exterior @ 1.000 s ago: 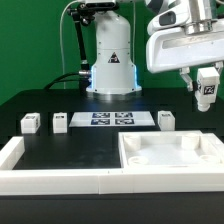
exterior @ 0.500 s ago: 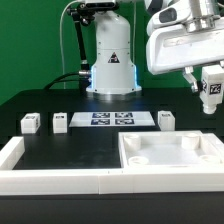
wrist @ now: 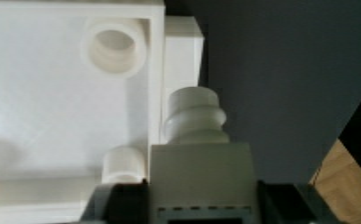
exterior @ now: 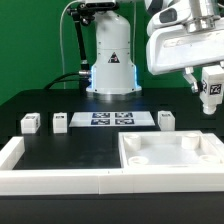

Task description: Assemble square table

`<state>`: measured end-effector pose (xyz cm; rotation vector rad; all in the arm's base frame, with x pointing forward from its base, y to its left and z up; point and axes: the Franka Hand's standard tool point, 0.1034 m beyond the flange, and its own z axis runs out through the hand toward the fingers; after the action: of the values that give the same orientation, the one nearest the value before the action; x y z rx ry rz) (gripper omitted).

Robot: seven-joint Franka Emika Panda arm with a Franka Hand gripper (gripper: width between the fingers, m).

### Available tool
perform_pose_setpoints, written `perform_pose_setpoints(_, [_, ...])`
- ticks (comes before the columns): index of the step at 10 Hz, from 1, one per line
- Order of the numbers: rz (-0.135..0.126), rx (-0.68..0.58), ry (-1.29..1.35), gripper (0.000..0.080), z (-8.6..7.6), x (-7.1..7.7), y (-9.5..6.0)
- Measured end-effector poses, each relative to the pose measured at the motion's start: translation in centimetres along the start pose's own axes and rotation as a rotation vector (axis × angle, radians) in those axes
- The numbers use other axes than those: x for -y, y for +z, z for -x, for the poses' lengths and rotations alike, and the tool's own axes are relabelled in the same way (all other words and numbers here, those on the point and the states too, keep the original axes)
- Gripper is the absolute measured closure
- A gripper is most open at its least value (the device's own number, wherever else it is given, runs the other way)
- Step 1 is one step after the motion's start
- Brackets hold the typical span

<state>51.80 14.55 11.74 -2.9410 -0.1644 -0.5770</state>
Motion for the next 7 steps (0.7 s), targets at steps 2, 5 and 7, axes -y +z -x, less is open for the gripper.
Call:
perform_pose_setpoints(2, [-0.002, -0.025, -0.008, 0.0509, -2.6, -1.0, 1.0])
perform_pose_setpoints(5, [-0.002, -0.042, -0.041, 0.0509, -3.0, -1.5, 2.2])
perform_pose_setpoints(7, [-0.003, -0.041, -0.042, 0.0509, -3.0, -1.4, 2.2])
